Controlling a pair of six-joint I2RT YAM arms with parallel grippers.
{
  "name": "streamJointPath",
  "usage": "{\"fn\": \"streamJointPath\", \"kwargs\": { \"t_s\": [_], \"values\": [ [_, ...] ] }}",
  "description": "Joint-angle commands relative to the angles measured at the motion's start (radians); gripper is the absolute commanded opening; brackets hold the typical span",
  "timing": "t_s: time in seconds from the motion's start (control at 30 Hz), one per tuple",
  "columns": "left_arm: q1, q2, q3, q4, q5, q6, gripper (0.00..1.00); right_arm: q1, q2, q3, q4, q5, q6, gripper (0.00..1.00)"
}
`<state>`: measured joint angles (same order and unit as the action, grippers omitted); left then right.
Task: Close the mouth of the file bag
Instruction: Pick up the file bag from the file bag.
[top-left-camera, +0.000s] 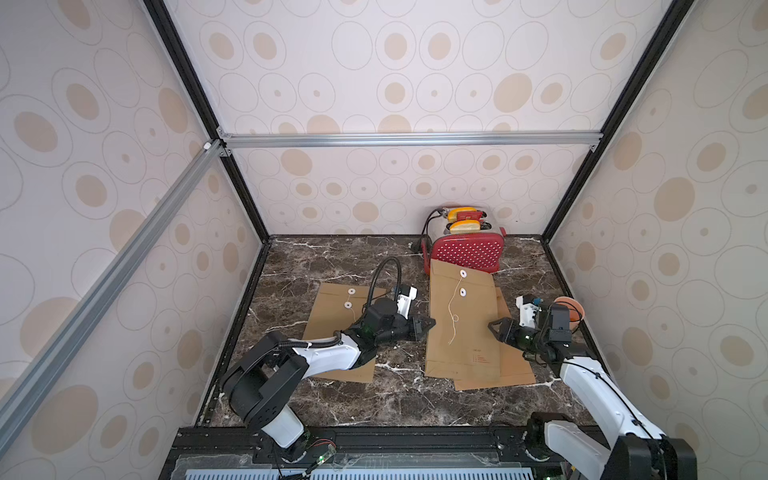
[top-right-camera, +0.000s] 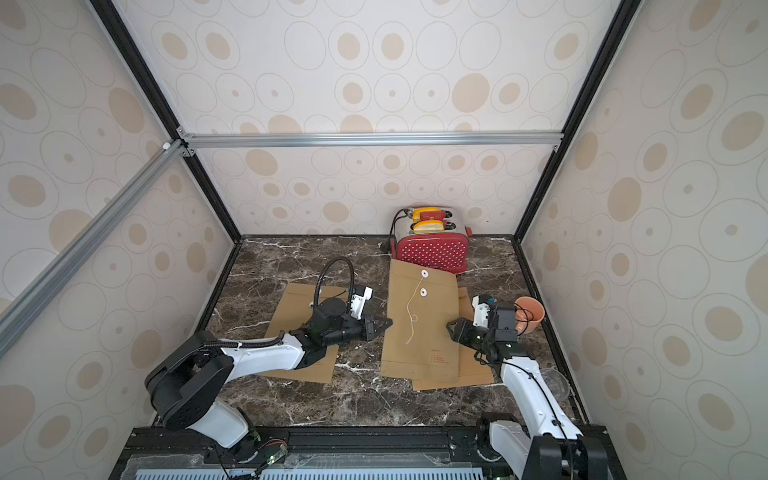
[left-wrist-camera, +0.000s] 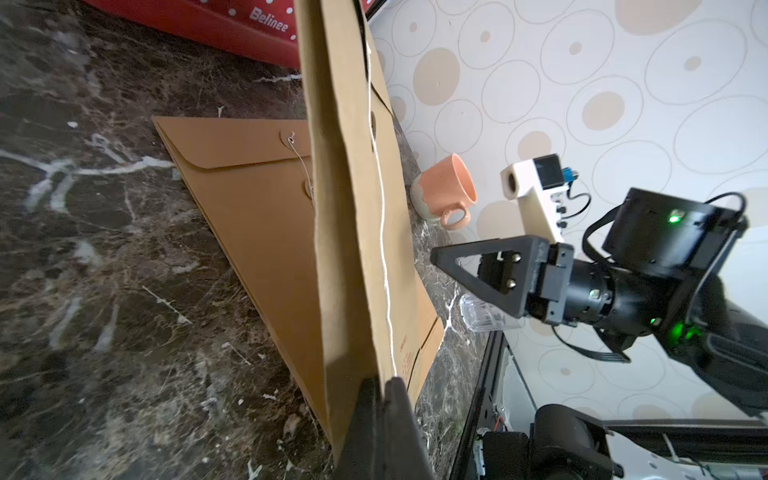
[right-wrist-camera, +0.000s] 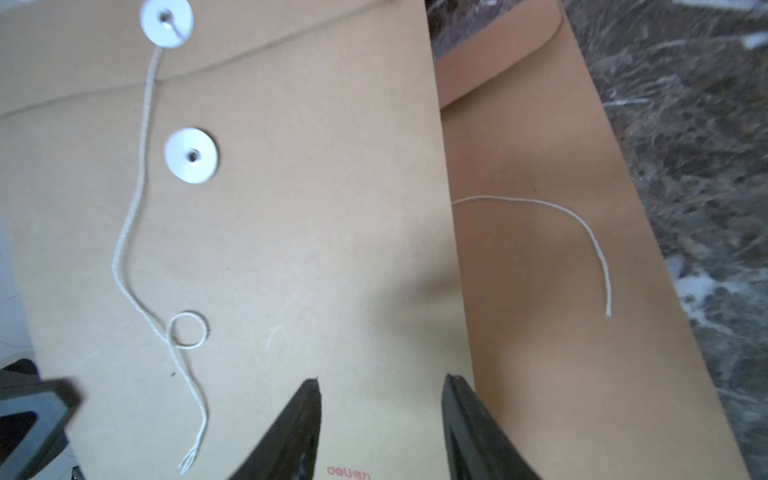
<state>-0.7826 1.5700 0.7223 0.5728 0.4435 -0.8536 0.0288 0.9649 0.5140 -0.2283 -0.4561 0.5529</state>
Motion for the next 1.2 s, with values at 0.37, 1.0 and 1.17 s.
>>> {"fn": "streamJointPath", "kwargs": {
  "t_s": [0.37, 1.0, 1.17],
  "values": [
    [0.061, -0.247, -0.006, -0.18, 0.082, 0.26, 0.0, -0.154, -0.032, 0.038, 0.178, -0.311, -0.036, 0.53],
    [0.134, -0.504, 0.035, -0.078, 0.344, 0.207, 0.0, -0.172, -0.01, 0.183, 0.622, -0.658, 0.202, 0.58],
    [0.134, -0.489, 0.074, 0.016, 0.401, 0.141, 0.0, -0.172, 0.015, 0.206, 0.727, -0.705, 0.311, 0.58]
  ]
}}
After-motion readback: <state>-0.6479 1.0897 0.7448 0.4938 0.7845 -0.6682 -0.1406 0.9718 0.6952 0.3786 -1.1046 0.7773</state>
